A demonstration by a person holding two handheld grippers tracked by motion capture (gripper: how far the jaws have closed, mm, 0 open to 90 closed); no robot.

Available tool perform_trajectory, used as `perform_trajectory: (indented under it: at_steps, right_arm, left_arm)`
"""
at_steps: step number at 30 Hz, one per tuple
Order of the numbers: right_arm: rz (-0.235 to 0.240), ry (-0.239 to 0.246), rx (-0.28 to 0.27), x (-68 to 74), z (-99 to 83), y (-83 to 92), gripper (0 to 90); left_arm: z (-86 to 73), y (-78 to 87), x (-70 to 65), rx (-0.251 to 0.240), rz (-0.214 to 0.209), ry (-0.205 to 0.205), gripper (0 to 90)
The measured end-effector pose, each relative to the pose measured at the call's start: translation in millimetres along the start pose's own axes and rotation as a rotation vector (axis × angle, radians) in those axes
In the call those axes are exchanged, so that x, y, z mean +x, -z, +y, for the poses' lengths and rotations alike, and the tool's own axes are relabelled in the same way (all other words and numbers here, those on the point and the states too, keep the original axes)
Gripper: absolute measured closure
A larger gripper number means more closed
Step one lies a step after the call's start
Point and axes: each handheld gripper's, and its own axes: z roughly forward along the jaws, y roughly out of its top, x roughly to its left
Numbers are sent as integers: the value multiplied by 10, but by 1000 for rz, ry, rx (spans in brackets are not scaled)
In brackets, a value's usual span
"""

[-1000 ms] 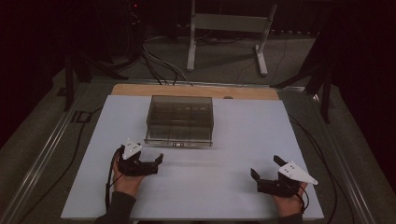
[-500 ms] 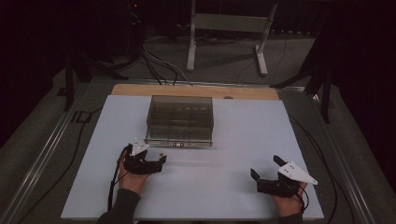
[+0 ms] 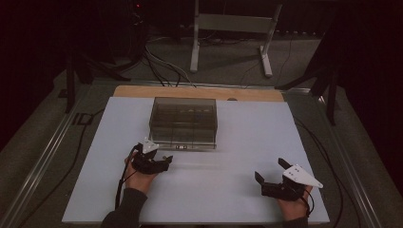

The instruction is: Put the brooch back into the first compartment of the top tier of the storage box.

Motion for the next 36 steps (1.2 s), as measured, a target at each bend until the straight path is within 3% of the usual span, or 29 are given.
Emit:
perform_trajectory:
  at_steps: [4,8,12,18,29,36]
  right_arm:
    - [0,-1,-1,-5,0,5,2]
    - [-1,-1,-1,-7,1,6,2]
    - [0,1,2,-4,0,3,2]
    - [-2,1,3,-1,1,-1,2]
    - [-1,-1,4,-6,0,-1,2]
    - [0,0,4,-4,1,-4,2]
  left_arm:
    - [11,-48,-8,22,10,12,350]
    - [25,-58,29,26,27,40,456]
    - [33,-59,62,33,9,53,567]
    - [39,-102,49,66,-13,27,660]
    - [34,-137,2,110,9,-11,799]
    - [43,-135,5,115,6,-16,805]
